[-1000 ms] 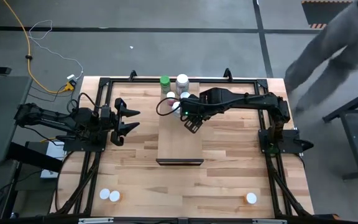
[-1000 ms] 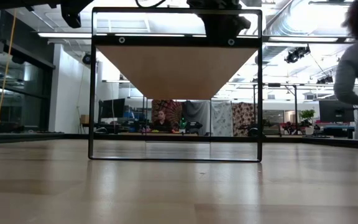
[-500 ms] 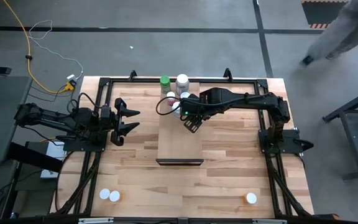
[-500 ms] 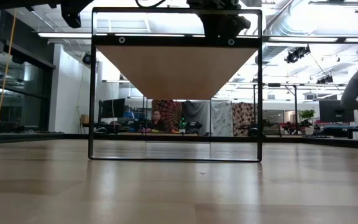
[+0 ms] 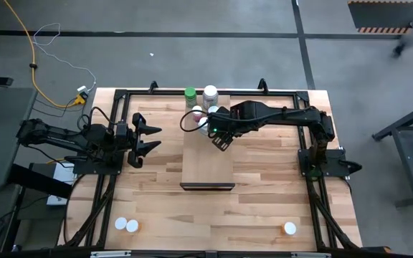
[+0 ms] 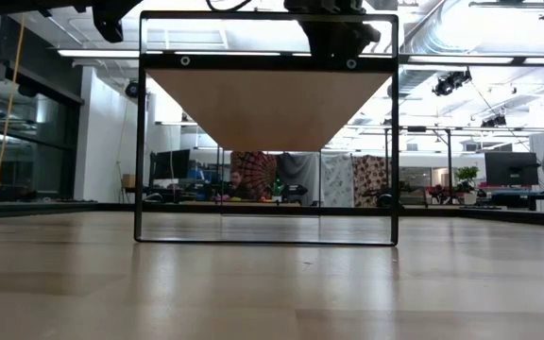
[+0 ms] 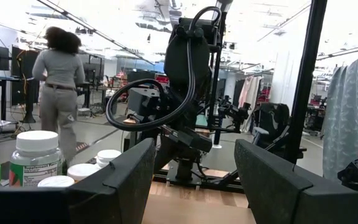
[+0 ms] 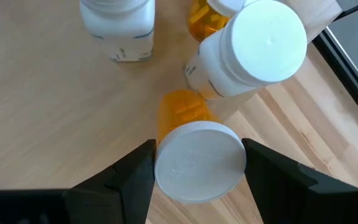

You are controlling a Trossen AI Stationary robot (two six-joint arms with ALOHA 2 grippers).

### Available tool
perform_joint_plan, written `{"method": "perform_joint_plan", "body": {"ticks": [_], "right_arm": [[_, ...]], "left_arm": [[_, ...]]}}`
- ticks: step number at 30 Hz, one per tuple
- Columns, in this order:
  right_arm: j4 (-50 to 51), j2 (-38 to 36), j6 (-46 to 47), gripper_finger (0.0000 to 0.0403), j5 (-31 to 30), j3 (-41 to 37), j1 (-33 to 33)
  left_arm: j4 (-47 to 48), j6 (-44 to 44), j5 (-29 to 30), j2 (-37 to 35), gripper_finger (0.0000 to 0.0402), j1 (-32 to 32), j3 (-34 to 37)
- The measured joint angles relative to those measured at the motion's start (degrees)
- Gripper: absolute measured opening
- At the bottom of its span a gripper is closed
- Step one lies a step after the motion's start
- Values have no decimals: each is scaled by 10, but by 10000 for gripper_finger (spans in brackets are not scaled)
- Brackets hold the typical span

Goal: Pick and place medicine bottles onto shelf by color
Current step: Put the orange pill bottle on the shelf

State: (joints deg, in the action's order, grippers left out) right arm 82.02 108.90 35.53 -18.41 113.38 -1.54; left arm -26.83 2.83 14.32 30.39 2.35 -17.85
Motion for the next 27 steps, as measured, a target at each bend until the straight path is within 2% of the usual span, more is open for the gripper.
{"method": "perform_joint_plan", "body": {"ticks": [7, 27], "right_arm": [[0, 0, 0, 220, 20, 0, 0], [0, 0, 0, 220, 24, 0, 0]], "left_arm": [[0, 0, 0, 0, 213, 0, 0], [0, 0, 0, 0, 213, 0, 0]]}}
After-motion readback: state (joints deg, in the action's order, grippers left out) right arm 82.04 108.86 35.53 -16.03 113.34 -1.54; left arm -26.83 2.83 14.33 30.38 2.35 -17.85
